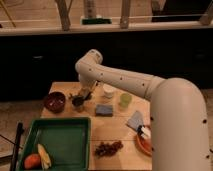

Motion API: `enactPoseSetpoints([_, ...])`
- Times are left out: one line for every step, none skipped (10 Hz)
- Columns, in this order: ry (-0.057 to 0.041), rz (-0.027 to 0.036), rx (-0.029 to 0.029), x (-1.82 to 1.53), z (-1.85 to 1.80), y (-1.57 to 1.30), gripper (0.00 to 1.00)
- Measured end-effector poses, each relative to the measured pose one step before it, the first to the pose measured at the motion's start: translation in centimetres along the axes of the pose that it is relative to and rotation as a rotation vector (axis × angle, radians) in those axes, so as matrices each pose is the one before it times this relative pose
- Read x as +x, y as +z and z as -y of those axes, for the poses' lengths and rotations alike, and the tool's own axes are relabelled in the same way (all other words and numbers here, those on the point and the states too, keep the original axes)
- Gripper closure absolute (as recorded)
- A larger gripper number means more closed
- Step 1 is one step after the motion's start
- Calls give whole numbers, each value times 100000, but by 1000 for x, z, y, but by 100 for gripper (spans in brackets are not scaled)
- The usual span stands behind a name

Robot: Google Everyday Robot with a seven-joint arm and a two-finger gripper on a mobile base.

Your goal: Place eraser in purple bowl

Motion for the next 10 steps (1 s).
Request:
enactPoseSetpoints([-2860, 1680, 353, -718, 930, 98, 98])
enactPoseSetpoints([-2958, 1638, 472, -614, 906, 137, 98])
enactPoseSetpoints([-3139, 1201, 148, -426, 851, 160, 98])
enactPoseSetpoints([-2236, 941, -4, -424, 665, 206, 98])
enactPoseSetpoints([-2747, 1153, 87, -637, 1038, 274, 98])
enactPoseSetpoints([-3573, 1652, 57, -938, 1430, 493, 98])
enactPoseSetpoints([-2332, 887, -10, -519, 916, 367, 98])
enactPoseSetpoints([-2531, 1031, 14, -564, 1040, 484, 98])
enactPoseSetpoints([-2726, 1207, 108, -553, 916, 382, 98])
enactPoseSetpoints([-2037, 714, -124, -217, 396, 324, 98])
